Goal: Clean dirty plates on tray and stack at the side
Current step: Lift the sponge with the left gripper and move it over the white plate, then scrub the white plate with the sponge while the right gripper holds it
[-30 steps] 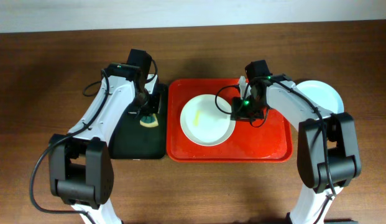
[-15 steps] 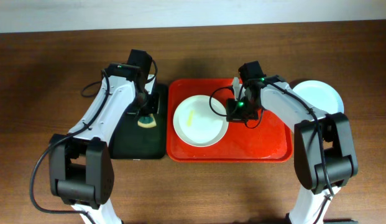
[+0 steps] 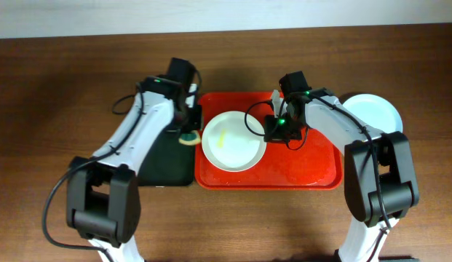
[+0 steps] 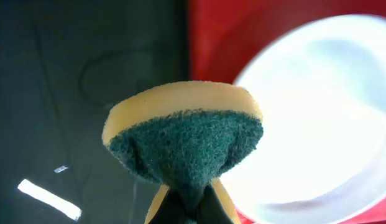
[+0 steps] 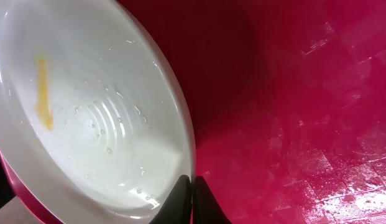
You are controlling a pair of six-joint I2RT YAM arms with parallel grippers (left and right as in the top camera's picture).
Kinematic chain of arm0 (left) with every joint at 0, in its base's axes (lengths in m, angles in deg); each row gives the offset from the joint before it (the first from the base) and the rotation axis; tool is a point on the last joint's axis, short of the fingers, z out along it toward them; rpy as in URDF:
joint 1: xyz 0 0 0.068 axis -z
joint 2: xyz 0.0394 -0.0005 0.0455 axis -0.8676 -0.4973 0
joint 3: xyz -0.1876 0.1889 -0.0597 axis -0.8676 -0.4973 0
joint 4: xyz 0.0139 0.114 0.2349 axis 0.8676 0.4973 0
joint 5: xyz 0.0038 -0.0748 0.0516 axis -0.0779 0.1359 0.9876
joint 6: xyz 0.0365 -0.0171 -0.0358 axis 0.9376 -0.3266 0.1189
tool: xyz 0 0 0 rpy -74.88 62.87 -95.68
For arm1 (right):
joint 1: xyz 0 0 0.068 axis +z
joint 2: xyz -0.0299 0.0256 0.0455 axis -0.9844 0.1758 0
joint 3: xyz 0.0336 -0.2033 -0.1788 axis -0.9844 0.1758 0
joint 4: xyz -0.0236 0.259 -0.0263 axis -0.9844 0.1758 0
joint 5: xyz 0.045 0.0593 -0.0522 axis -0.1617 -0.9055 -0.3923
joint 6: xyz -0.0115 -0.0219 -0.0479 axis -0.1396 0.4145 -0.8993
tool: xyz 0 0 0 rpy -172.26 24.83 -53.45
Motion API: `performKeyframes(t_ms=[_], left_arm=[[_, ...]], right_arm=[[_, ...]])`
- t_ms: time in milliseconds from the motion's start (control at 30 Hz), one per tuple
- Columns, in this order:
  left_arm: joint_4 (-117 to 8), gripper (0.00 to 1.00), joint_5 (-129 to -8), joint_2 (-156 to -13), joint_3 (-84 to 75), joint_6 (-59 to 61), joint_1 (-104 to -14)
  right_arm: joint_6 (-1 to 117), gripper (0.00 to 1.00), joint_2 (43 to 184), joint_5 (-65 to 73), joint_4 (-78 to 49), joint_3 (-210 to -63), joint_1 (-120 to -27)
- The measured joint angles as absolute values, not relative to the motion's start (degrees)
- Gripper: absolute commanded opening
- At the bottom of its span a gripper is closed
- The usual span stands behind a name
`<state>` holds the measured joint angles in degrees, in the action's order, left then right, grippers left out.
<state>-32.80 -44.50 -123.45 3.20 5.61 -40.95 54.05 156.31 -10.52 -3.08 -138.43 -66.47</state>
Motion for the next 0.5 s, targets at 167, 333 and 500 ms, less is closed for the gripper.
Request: performKeyframes(t_ms=[167, 333, 500], left_arm=[[-34.42, 0.0, -45.11, -123.99, 3.2, 2.68, -35.18], [-34.99, 0.0, -45.15, -128.15, 3.2, 1.48, -33.39], [-37.72, 0.0, -45.13, -131.36, 3.2, 1.22, -33.41]], right_arm=[[54.1, 0.04, 156.31, -10.52, -3.08, -138.43, -66.47], [54.1, 0.04, 156.31, -10.52, -3.08, -138.43, -66.47], [54.1, 0.04, 156.31, -10.52, -3.1, -138.43, -66.47]])
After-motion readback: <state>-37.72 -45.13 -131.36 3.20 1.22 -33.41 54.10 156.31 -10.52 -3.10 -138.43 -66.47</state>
